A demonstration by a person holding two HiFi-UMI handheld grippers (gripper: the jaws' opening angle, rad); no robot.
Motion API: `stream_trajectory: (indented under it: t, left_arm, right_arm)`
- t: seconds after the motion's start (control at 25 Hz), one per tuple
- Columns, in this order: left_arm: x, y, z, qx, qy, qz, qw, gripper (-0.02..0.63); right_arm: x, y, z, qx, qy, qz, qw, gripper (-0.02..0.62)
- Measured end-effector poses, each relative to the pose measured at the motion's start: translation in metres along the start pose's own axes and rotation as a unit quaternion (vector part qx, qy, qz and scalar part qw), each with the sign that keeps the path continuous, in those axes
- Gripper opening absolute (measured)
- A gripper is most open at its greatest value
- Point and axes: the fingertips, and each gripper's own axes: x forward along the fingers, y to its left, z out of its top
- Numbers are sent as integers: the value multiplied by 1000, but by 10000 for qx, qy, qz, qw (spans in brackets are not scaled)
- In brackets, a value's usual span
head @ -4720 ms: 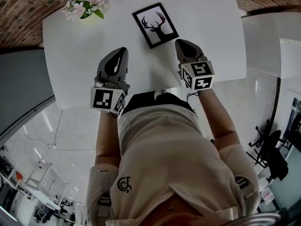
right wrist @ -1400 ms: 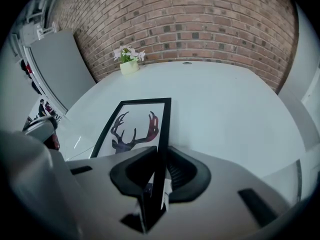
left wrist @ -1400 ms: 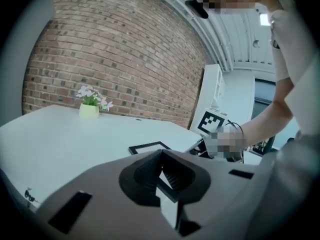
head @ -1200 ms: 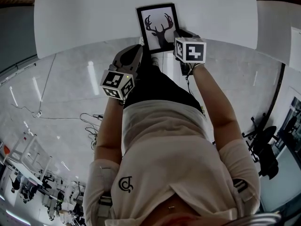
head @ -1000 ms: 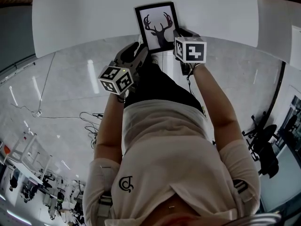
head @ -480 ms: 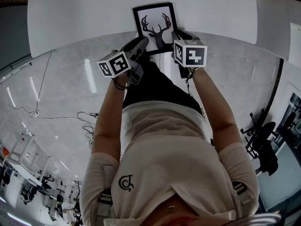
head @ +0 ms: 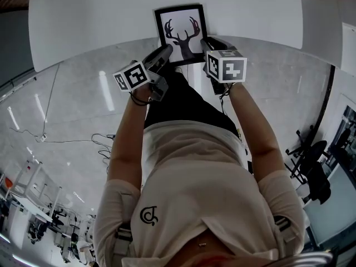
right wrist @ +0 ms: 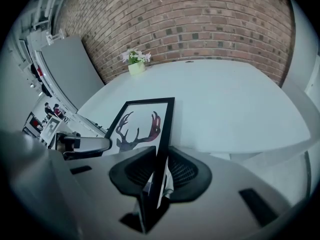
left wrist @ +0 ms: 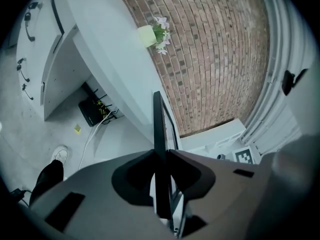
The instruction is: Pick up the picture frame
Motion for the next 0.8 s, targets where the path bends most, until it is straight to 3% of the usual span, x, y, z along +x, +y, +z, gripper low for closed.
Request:
stream_trajectory:
  t: [0.28,0.44,0.64,0.8]
  left_arm:
    - [1,-12,3,-72,-110,-117,9998,91]
    - [-3,-26,13,53,-176,-253,9995,86]
    - [-6,-53,25,337,-285,-439,9981,81]
    - [-8,-75,35,489,-444,-596,9960,81]
  right_arm:
    - [-14,-2,12,-97,-422,115,9990,91]
    - [-33,3,32,-177,-927,179,9954,89]
    - [-66,4,52,-467,-1592,150,9860,42]
    - [-87,4,63,-452,-1892,152,9808,25]
